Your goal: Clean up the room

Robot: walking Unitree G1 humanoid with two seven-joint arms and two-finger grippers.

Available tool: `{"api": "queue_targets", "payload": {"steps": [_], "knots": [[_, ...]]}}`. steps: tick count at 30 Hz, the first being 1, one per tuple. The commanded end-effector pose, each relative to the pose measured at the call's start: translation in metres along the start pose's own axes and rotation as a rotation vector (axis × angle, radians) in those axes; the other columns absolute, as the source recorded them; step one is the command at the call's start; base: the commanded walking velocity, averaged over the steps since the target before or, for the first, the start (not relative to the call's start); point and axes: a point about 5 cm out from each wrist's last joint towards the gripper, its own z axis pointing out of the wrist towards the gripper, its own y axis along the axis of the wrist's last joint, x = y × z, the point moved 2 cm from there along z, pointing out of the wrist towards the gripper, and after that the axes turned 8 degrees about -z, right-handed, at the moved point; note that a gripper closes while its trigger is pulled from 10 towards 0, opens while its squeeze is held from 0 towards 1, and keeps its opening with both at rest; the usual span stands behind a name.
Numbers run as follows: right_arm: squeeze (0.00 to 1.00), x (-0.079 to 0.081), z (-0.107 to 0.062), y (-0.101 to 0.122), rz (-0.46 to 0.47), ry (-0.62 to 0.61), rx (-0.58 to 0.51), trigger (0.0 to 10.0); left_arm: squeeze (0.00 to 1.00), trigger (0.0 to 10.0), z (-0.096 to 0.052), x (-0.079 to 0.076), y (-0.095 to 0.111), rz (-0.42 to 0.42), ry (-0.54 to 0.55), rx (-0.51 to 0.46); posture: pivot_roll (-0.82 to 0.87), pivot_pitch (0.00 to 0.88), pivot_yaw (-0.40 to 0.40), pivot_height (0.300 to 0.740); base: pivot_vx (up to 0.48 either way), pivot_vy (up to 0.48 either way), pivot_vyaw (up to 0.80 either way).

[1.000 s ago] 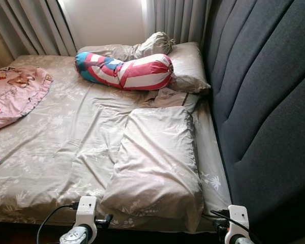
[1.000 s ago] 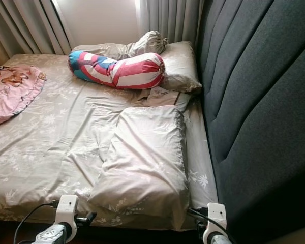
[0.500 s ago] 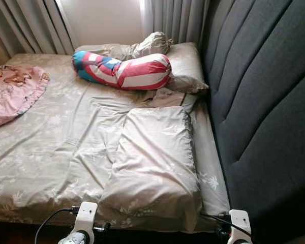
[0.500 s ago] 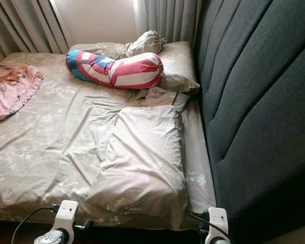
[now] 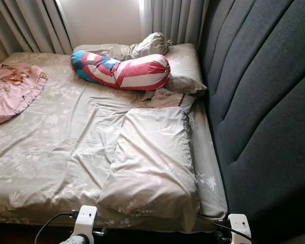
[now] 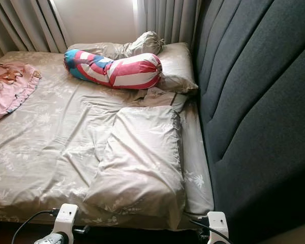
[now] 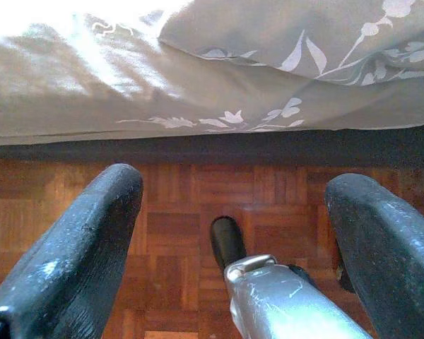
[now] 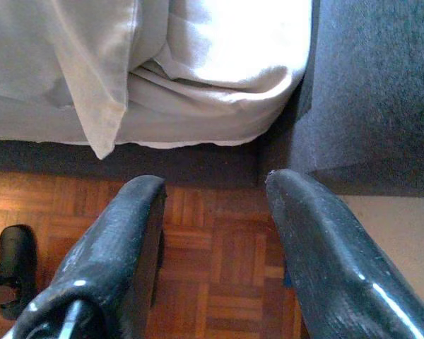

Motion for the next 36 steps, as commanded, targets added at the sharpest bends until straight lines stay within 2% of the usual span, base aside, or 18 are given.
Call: {"api": "queue_targets", "payload": {"steps": [1, 7, 10, 11, 16, 36], "knots": [[0.0, -0.0012, 0.0001, 0.0001, 0.008, -0.008, 0.005, 10.0, 0.0, 10.0, -0.0006, 0.0004, -0.0049, -0.003, 0.003, 0.023, -0.09, 0.0, -0.052, 0.74, 0.0, 0.48, 0.0], [0.0, 0.0011, 0.0002, 0.0009, 0.018, -0.005, -0.01, 10.0, 0.0, 10.0, -0.0013, 0.0038, -0.0051, 0.005, 0.005, 0.029, -0.11, 0.007, -0.038, 0.74, 0.0, 0.438, 0.0], [0.0, 0.0015, 0.0001, -0.0003, 0.02, -0.009, -0.005, 10.0, 0.0, 10.0, -0.0016, 0.0043, -0.0051, 0.036, -0.004, 0.034, -0.11, 0.009, -0.035, 0.74, 0.0, 0.428, 0.0], [0.0, 0.0013, 0.0, -0.0011, 0.03, -0.014, -0.002, 10.0, 0.0, 10.0, -0.0016, 0.0047, -0.0045, 0.054, -0.003, 0.033, -0.1, 0.011, -0.033, 0.74, 0.0, 0.0, 0.0], [0.0, 0.0007, -0.0001, -0.0013, 0.031, -0.014, -0.001, 10.0, 0.0, 10.0, -0.0017, 0.0049, -0.0037, 0.033, 0.008, 0.015, -0.1, 0.02, -0.036, 0.74, 0.0, 0.0, 0.0], [0.0, 0.0019, 0.0012, 0.0036, 0.012, -0.006, -0.005, 10.0, 0.0, 10.0, -0.0007, 0.0035, 0.001, 0.036, -0.011, 0.011, -0.09, 0.0, -0.032, 0.74, 0.0, 0.0, 0.0]]}}
